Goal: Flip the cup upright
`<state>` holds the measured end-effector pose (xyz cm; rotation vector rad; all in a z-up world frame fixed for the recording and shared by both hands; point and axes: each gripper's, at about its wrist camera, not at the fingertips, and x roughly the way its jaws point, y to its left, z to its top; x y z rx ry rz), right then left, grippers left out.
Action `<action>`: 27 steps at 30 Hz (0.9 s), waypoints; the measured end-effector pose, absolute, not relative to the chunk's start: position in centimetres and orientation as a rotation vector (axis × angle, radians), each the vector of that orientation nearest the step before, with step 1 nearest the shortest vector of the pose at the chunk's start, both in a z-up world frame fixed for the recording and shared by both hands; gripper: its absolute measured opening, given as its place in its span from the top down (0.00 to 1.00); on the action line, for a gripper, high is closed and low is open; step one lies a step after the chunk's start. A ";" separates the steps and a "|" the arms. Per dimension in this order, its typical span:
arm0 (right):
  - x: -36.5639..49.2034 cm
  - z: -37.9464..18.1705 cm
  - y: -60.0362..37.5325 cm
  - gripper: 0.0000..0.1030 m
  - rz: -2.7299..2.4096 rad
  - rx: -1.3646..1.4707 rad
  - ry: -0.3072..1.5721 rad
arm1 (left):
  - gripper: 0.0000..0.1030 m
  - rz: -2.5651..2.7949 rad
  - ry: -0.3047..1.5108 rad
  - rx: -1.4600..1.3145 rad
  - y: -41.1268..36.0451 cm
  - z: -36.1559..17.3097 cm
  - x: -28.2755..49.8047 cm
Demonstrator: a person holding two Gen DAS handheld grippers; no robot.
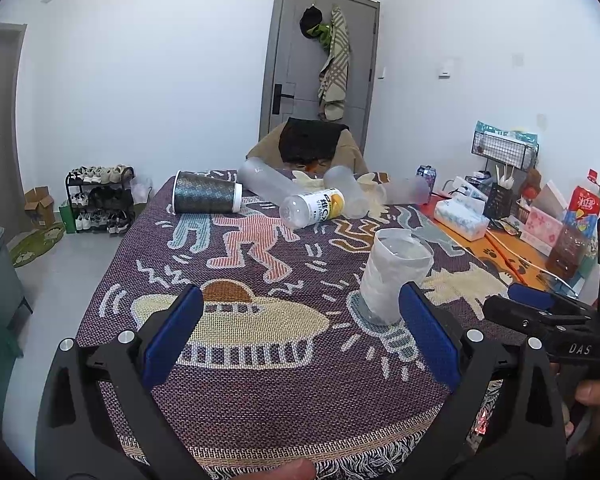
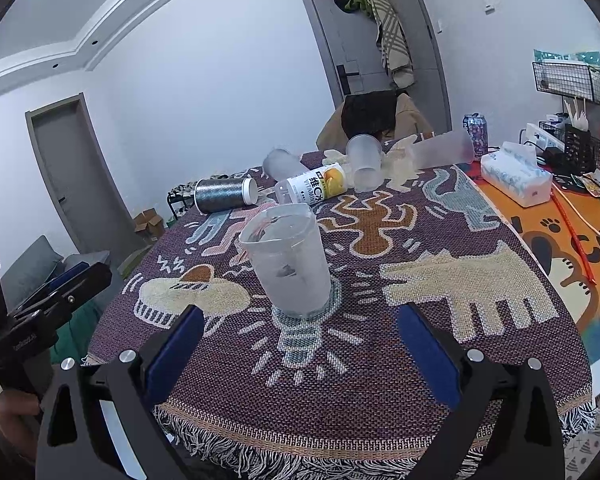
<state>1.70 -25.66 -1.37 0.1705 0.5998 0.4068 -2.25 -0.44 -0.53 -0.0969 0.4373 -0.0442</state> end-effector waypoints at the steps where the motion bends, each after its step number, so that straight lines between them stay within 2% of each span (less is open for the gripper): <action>1: 1.7 -1.4 -25.7 0.07 0.406 0.171 0.600 | 0.05 -0.044 0.436 -0.097 -0.5 -0.5 -2.3; 27: 1.7 -1.6 -25.9 0.07 0.397 0.180 0.601 | 0.05 -0.048 0.439 -0.091 -0.6 -0.5 -2.2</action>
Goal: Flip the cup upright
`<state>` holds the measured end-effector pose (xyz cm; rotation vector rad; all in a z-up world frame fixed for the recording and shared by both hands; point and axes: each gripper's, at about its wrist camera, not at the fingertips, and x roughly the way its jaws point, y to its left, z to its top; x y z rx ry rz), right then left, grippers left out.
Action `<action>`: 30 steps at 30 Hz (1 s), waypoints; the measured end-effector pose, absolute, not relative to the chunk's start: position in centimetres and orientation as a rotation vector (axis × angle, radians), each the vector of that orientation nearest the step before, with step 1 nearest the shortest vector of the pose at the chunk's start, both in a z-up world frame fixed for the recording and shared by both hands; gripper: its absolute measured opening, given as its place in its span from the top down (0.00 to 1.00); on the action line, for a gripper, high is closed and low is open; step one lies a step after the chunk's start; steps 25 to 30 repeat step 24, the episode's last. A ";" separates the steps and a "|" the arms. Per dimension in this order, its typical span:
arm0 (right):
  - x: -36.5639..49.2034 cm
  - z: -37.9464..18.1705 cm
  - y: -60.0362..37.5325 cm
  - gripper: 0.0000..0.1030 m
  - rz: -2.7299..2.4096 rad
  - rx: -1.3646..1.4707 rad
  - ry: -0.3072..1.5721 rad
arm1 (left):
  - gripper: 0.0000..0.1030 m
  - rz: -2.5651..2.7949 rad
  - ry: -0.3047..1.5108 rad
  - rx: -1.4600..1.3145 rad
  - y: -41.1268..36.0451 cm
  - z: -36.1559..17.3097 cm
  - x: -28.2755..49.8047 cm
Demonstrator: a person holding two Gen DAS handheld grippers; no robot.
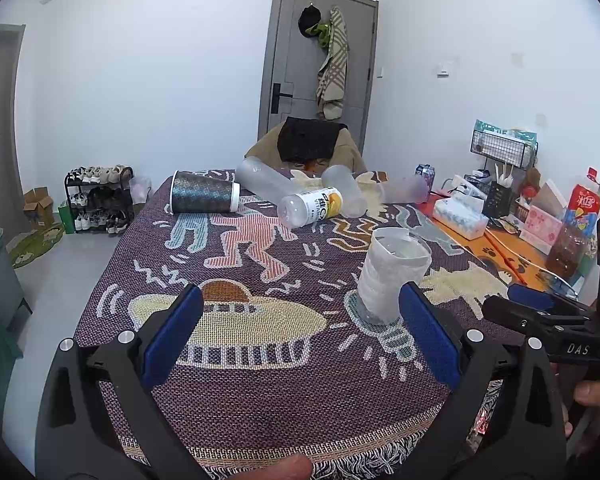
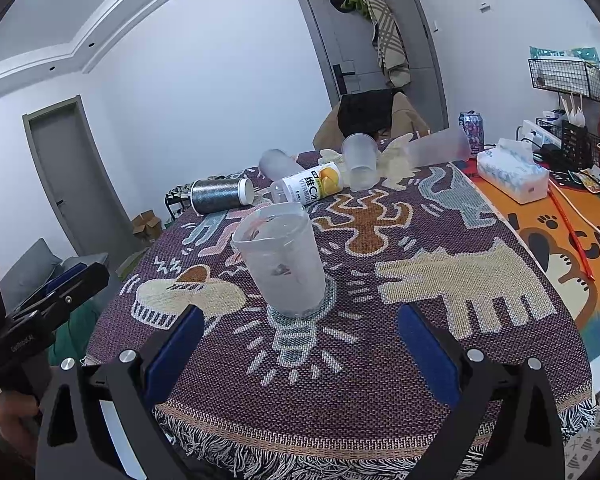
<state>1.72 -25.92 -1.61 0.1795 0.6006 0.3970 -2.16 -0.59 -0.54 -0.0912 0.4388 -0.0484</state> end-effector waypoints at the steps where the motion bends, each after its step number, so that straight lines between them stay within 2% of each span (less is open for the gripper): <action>1: 1.7 -1.6 -25.9 0.07 0.396 0.179 0.601 | 0.05 -0.049 0.439 -0.091 -0.6 -0.6 -2.2; 30: 2.3 -2.5 -25.7 0.07 0.394 0.169 0.626 | 0.05 -0.055 0.451 -0.091 -0.6 -1.3 -1.7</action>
